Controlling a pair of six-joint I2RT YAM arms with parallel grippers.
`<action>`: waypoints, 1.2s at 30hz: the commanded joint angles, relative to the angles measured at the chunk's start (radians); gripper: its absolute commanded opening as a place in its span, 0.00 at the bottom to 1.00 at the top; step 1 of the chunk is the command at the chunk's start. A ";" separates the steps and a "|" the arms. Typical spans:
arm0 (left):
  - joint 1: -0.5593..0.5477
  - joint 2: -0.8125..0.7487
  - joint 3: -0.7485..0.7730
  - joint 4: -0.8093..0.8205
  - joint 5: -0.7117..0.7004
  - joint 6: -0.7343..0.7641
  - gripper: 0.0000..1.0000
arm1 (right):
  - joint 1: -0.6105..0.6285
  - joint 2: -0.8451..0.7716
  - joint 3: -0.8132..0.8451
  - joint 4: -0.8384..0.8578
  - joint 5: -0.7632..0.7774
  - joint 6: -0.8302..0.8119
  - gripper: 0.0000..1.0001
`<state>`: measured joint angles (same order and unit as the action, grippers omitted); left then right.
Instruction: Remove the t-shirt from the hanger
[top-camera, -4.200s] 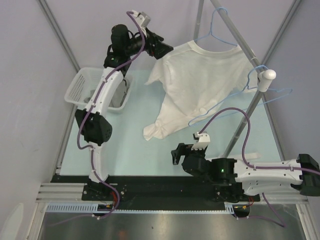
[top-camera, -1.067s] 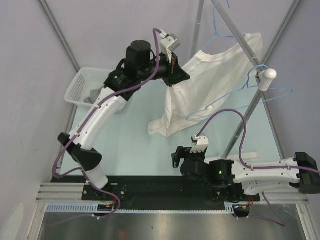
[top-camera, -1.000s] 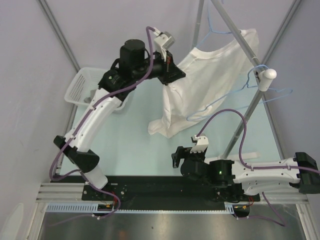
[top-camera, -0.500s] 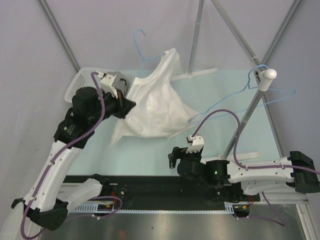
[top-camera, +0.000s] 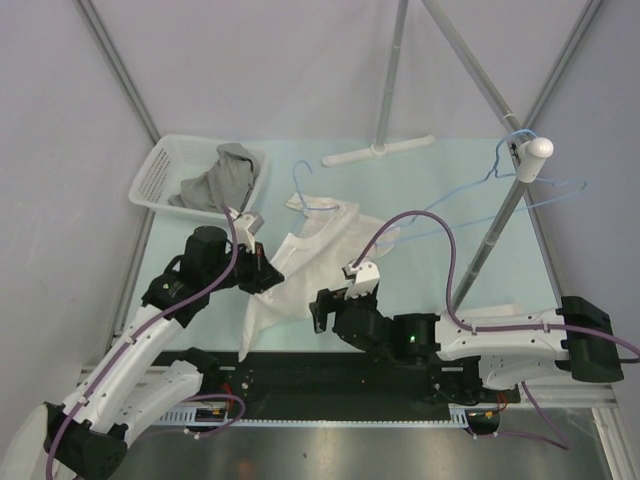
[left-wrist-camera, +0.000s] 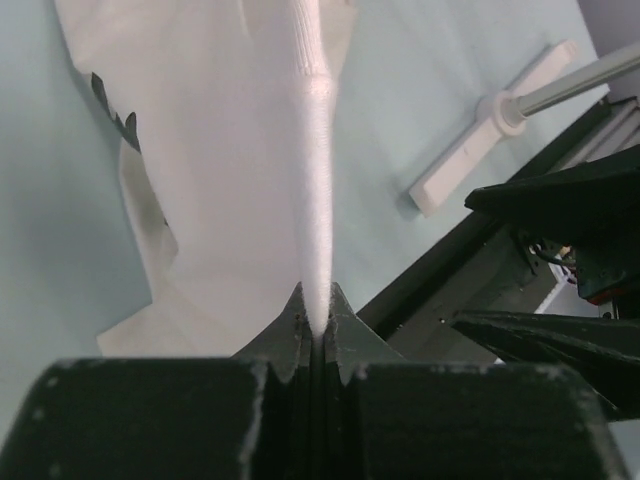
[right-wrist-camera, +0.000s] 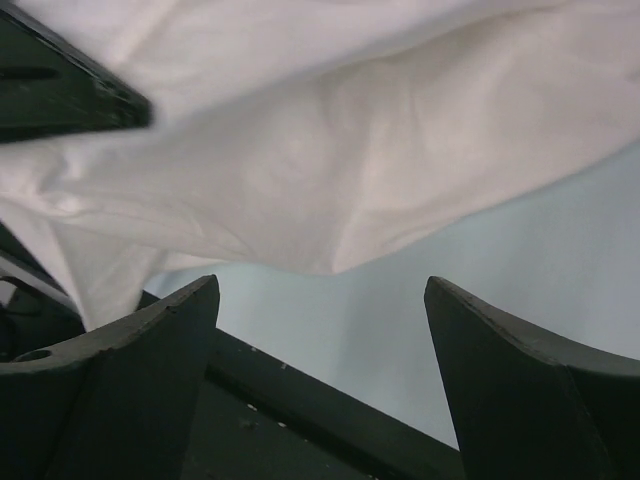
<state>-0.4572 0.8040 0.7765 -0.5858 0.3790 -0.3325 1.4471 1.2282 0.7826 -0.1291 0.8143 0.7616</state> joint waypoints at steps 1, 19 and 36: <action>-0.027 -0.040 -0.006 0.106 0.102 -0.005 0.00 | 0.013 -0.022 0.076 0.161 0.103 -0.184 0.89; -0.077 -0.114 -0.060 0.138 0.331 0.035 0.00 | -0.221 0.007 0.372 -0.023 -0.056 -0.225 0.89; -0.093 -0.100 -0.034 0.107 0.388 0.084 0.00 | -0.324 0.048 0.406 -0.030 -0.133 -0.317 0.79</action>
<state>-0.5362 0.7048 0.6998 -0.5343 0.6899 -0.2783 1.1553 1.2587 1.1362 -0.1616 0.6933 0.4984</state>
